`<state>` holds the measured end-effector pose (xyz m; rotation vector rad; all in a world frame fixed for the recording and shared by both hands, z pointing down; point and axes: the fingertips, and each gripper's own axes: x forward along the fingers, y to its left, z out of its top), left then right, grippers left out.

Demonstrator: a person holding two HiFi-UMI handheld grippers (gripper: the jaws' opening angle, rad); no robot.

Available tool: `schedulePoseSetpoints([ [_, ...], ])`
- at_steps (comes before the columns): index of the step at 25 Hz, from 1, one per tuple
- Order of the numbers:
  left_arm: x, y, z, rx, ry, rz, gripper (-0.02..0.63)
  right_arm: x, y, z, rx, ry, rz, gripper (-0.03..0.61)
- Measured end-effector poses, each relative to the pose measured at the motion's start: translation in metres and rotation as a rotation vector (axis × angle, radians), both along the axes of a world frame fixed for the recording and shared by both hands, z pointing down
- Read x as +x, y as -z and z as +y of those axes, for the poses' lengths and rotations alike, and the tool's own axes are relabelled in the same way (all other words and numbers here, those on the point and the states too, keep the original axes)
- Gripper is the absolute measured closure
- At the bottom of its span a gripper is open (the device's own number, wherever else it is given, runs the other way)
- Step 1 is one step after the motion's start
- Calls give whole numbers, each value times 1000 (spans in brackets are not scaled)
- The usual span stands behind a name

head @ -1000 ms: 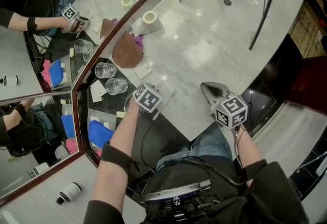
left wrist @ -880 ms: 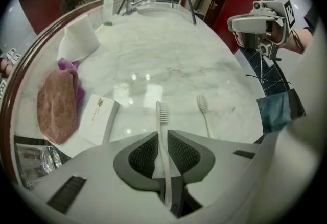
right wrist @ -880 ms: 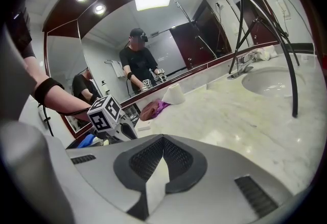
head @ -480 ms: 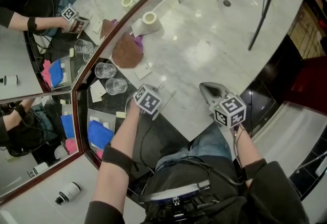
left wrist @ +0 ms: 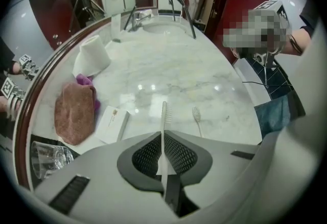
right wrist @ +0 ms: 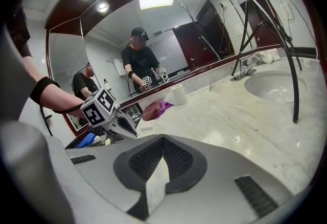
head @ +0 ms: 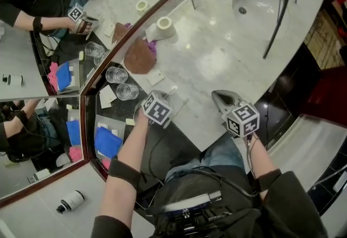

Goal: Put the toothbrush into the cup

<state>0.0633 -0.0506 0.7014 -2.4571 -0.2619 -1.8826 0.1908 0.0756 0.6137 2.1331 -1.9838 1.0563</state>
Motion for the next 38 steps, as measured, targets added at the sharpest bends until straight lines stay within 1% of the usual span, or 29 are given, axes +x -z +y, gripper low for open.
schedulePoseSetpoints([
  [5,-3,30,-5,30,41,76,597,-7,14,-8,10,32,21,558],
  [11,-11,82,-8,58,133,227,597,-23,31,-23,16,95,49,558],
  [18,-35,145,-16,66,322,479,597,-38,53,-41,35,167,97,558],
  [22,-56,176,-23,65,477,644,597,-50,63,-51,41,213,116,558],
  [24,-69,187,-30,90,556,728,597,-56,68,-58,44,239,127,558],
  [26,-85,195,-37,125,615,790,597,-64,73,-64,48,260,134,558],
  [30,-115,205,-46,134,702,860,598,-82,79,-74,53,295,140,558],
  [33,-136,212,-55,135,781,895,597,-100,83,-84,62,334,132,558],
  [35,-150,213,-63,142,823,913,597,-117,84,-89,69,362,119,558],
  [38,-167,209,-78,159,861,937,597,-151,81,-98,76,434,114,558],
])
